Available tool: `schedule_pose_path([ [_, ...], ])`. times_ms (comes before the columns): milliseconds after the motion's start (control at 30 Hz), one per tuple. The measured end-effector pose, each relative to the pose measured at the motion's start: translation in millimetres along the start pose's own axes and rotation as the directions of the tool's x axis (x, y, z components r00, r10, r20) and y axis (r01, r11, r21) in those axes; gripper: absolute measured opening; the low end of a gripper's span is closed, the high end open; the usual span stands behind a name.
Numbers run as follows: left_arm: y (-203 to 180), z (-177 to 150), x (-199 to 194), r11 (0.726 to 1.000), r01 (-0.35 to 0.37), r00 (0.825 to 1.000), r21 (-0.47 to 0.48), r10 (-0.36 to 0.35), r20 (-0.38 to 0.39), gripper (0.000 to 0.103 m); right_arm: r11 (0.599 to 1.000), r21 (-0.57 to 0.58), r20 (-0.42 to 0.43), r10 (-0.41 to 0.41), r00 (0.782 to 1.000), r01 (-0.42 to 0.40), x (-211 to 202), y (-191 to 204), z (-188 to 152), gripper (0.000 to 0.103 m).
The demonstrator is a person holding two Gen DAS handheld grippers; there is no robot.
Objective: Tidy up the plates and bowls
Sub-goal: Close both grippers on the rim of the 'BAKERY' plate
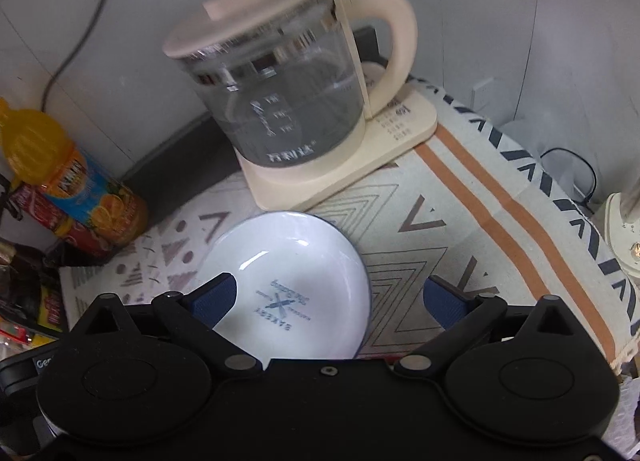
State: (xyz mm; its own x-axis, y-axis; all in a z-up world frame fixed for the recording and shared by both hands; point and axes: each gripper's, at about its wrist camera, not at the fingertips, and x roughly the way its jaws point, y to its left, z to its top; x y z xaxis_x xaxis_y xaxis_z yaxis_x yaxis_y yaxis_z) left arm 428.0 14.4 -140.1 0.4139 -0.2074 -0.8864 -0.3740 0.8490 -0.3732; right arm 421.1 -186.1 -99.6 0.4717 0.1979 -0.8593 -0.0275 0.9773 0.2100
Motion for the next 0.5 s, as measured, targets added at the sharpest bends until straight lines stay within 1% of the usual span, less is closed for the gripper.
schedule_pose_path([
  [67,-0.3,-0.5,6.5,1.000,-0.010,1.000,-0.020,0.010,0.002,0.081,1.000,-0.012,-0.027,-0.007,1.000,0.006,9.4,-2.4,4.5,0.100],
  [133,-0.7,-1.5,13.6,0.999,-0.007,1.000,-0.042,0.006,-0.008,0.079,1.000,-0.006,-0.062,-0.002,0.998,0.001,19.2,-6.9,10.7,0.096],
  [167,-0.2,-2.3,16.9,0.998,0.002,1.000,-0.055,-0.002,-0.014,0.078,1.000,0.002,-0.080,0.008,0.997,-0.008,24.2,-9.5,13.7,0.091],
  [200,-0.2,-3.2,19.6,0.998,0.005,1.000,-0.064,-0.006,-0.018,0.075,1.000,0.005,-0.097,0.017,0.995,-0.017,29.3,-11.2,17.0,0.084],
  [233,-0.5,-4.0,22.6,0.998,0.007,1.000,-0.069,-0.009,-0.022,0.074,1.000,0.003,-0.115,0.019,0.993,-0.019,34.8,-12.6,19.7,0.081],
  [267,-0.8,-5.1,26.6,0.997,0.009,1.000,-0.077,-0.011,-0.025,0.070,1.000,-0.003,-0.133,0.017,0.991,-0.017,40.3,-13.6,21.7,0.073],
  [300,-0.5,-6.3,30.1,0.996,0.009,0.999,-0.091,-0.012,-0.031,0.064,1.000,-0.005,-0.145,0.010,0.989,-0.011,45.1,-15.4,23.5,0.066],
  [333,0.1,-7.6,34.0,0.994,0.009,0.999,-0.109,-0.013,-0.040,0.061,1.000,-0.001,-0.156,0.004,0.988,-0.004,49.7,-17.9,24.9,0.063],
  [367,0.9,-9.4,37.5,0.992,0.013,0.999,-0.128,-0.019,-0.049,0.055,1.000,0.010,-0.171,0.005,0.985,-0.003,54.6,-20.9,26.2,0.061],
  [400,1.6,-11.1,40.4,0.990,0.016,0.998,-0.143,-0.024,-0.056,0.050,1.000,0.025,-0.192,0.016,0.981,-0.011,59.8,-24.0,27.1,0.059],
  [433,2.1,-13.1,43.1,0.988,0.017,0.998,-0.156,-0.027,-0.061,0.047,0.999,0.040,-0.217,0.033,0.976,-0.025,65.4,-26.9,28.0,0.057],
  [500,1.9,-17.1,46.7,0.985,0.015,0.997,-0.174,-0.027,-0.066,0.039,0.997,0.063,-0.266,0.060,0.962,-0.045,75.8,-31.5,28.7,0.050],
])
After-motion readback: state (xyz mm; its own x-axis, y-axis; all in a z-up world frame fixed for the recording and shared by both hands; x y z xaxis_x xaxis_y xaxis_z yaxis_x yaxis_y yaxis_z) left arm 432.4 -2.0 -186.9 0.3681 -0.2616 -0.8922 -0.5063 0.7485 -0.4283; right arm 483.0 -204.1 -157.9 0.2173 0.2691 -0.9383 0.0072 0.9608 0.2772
